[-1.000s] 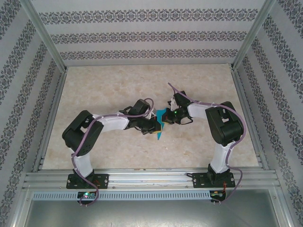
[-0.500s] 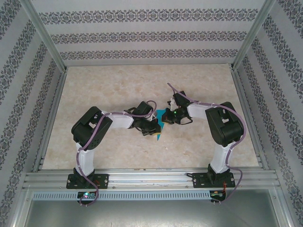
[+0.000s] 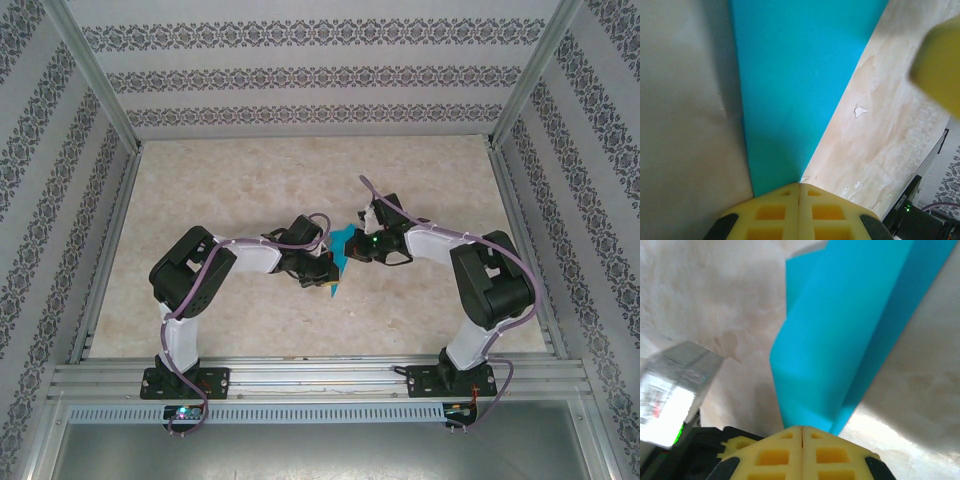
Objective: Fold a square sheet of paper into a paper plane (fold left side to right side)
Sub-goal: Fold the wing for the fifth time at the center of the table.
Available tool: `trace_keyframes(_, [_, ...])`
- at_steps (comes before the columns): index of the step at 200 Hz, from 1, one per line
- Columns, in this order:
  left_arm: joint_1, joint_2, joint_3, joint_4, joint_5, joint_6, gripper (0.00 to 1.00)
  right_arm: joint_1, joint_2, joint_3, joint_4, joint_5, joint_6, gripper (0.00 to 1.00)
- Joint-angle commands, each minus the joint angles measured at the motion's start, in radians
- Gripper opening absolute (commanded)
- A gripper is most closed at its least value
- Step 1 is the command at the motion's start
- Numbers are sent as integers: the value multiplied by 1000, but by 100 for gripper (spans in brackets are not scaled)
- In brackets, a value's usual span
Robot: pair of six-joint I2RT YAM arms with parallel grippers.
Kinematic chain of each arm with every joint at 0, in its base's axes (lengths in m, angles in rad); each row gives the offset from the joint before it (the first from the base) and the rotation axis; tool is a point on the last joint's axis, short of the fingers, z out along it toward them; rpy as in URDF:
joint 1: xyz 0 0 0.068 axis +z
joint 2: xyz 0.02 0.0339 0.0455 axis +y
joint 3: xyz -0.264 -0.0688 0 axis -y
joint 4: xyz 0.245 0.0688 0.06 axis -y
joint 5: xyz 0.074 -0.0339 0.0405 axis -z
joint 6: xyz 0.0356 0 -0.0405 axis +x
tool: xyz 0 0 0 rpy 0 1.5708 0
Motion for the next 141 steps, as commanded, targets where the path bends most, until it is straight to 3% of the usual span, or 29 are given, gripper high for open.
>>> trace_keyframes(1, [-7, 26, -46, -135, -103, 28, 0, 20, 8, -33, 68, -22, 15, 0])
trace_keyframes(79, [-10, 33, -47, -137, -108, 21, 0, 39, 64, 0, 116, -42, 14, 0])
trace_keyframes(141, [-10, 30, -57, -183, -137, 2, 0, 22, 124, 26, 77, 24, -39, 0])
